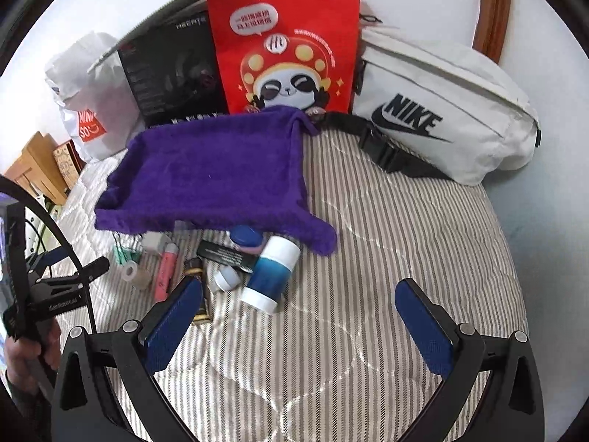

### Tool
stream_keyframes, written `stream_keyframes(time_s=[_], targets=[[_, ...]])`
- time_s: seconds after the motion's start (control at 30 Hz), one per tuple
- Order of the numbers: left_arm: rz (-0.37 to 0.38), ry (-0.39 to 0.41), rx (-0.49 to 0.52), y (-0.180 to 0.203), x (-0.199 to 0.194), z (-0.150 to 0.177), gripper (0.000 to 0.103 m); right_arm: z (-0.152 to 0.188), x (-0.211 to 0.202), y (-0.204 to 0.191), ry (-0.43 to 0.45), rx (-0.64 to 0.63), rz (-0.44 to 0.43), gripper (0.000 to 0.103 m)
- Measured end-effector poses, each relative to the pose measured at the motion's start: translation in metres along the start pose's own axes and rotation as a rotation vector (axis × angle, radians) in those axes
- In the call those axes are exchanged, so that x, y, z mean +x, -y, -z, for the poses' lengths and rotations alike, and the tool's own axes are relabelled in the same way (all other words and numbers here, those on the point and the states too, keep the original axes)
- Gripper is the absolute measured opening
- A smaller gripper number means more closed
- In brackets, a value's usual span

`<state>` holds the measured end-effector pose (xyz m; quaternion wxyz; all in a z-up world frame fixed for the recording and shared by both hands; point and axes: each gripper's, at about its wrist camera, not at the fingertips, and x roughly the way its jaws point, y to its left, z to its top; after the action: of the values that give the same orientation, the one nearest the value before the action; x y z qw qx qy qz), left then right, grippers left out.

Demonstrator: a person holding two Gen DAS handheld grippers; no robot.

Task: Organize rigid objects
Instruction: 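Grasp the teal binder clip with the left tool while the right tool grasps the blue-white deodorant stick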

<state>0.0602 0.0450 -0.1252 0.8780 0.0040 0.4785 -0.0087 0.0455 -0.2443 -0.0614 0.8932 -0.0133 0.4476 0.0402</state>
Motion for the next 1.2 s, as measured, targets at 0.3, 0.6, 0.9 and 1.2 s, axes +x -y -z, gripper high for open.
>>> stream_keyframes(time_s=[0.3,0.6,0.9,1.2], targets=[[0.078,-0.030,-0.007,-0.011,0.034,0.001,0.093,0.004,0.017,-0.003,-0.049,-0.015,0.018,0.103],[0.114,0.008,-0.029,-0.002,0.040,-0.001,0.093,0.005,0.032,-0.013,-0.082,-0.042,0.017,0.103],[0.092,0.047,0.053,-0.001,0.040,0.001,0.091,0.008,0.039,-0.010,-0.099,-0.039,0.020,0.103],[0.063,0.050,0.100,0.013,0.048,0.006,0.082,0.010,0.044,-0.012,-0.111,-0.045,0.020,0.103]])
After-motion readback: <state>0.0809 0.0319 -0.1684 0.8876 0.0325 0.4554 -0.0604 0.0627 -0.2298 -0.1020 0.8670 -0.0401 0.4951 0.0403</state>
